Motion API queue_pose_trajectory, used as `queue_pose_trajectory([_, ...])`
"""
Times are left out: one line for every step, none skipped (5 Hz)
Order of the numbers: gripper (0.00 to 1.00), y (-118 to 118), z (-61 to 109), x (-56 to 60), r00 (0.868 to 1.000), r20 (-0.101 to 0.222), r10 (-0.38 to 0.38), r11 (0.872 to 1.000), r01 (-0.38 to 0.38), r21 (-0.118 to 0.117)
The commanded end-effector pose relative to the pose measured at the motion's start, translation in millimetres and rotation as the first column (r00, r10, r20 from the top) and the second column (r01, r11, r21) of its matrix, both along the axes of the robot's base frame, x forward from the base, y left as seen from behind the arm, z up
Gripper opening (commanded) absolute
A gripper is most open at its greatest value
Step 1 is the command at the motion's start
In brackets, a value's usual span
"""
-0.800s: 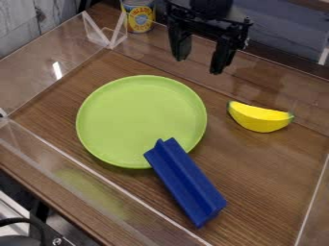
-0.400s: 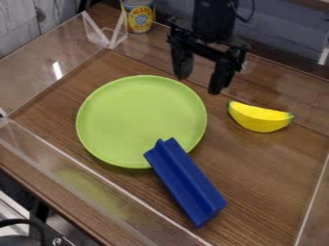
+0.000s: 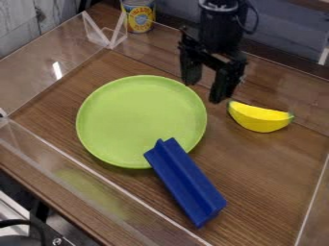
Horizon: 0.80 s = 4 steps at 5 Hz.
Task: Put the banana in the green plate
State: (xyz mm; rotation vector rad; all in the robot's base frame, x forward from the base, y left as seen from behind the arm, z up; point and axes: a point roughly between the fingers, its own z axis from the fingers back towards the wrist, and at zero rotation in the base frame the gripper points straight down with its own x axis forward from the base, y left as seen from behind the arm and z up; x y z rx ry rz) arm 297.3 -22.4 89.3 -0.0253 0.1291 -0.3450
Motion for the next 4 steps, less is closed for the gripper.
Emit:
queue_pose_trajectory([1.00, -6.5, 4.3, 8.2, 0.986, 0.053, -0.160, 0.987, 0.161, -0.003])
queue_pose_trajectory([1.00, -12.9, -0.3, 11.9, 0.952, 0.067, -0.298, 0.954, 0.299, -0.001])
queue_pose_trajectory([1.00, -19.2, -4.2, 14.9, 0.903, 0.082, -0.422, 0.906, 0.423, 0.009])
queue_pose_trajectory([1.00, -26.0, -8.0, 17.6, 0.857, 0.095, -0.507, 0.861, 0.507, 0.019])
